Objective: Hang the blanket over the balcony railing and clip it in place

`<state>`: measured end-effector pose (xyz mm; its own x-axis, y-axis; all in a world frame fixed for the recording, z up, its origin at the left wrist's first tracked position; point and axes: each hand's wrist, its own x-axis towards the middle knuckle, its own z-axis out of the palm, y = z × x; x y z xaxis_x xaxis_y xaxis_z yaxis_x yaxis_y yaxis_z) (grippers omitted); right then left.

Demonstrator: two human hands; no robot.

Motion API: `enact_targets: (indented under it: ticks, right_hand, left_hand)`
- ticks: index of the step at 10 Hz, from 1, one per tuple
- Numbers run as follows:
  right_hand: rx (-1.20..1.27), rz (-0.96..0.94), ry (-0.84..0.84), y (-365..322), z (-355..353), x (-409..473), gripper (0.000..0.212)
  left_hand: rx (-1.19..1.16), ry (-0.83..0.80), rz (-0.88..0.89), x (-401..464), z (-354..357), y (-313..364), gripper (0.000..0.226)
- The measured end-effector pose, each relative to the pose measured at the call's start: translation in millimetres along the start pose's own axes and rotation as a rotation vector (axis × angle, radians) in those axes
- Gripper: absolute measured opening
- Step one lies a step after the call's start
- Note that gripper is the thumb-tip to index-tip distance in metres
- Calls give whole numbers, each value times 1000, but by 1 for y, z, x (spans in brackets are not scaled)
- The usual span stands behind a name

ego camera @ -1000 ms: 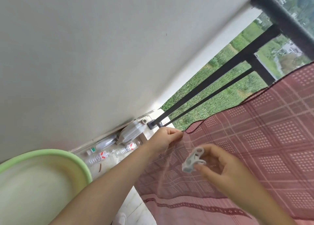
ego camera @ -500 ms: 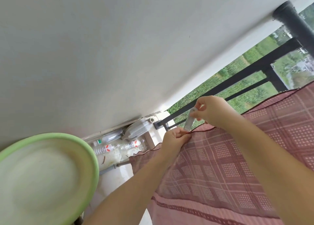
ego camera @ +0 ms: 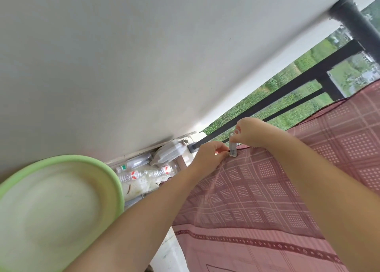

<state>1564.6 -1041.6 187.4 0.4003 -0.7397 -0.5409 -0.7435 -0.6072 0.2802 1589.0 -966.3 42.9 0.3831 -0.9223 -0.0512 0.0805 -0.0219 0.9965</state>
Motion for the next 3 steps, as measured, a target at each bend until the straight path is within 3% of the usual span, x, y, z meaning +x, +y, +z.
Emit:
enact_targets:
  ticks: [1,2,3]
  right_hand:
    - [-15,-24,-7,-4,2,-7,40]
    - [48,-107,166,-15,2,-28,61]
    - [282,-263,486,-19,13,-65,48]
  left_hand:
    - [38,-47,-2,-3,-3,2,13]
    - [124,-101,24,-10,-13,10,21]
    - [205,-76,94,-22,-23,29,21]
